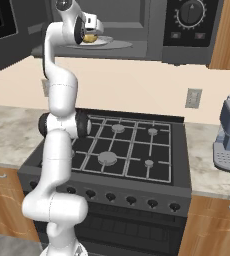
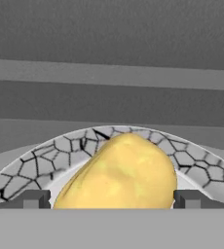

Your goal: Retrieve the reheated potato from the microwave, then place the potato, cheese, and condiment on the cutting board.

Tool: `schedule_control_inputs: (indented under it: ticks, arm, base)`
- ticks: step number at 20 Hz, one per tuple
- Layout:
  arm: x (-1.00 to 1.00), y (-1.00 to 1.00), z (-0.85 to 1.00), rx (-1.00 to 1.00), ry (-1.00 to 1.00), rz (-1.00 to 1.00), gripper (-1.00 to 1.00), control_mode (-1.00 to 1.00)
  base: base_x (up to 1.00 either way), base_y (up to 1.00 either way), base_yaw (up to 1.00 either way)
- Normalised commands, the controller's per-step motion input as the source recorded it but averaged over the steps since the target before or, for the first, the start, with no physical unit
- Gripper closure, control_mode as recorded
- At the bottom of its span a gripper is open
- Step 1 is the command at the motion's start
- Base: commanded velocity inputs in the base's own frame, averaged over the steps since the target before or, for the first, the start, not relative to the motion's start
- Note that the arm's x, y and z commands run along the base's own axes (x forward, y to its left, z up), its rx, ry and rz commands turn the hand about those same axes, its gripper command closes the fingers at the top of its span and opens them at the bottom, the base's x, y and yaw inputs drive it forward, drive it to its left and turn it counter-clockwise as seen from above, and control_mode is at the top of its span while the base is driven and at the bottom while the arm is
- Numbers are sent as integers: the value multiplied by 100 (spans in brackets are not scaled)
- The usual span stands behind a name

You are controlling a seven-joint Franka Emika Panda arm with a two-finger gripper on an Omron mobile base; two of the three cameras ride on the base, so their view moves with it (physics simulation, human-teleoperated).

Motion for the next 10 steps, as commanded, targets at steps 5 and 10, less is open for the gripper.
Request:
schedule_control_inputs:
  ticks: [5, 10]
  arm:
    - [14, 1, 1, 0, 5, -5, -100, -100]
    - [17, 0, 5, 0, 10, -5, -100, -100]
  base:
    - [0, 0, 0]
    - [0, 0, 0]
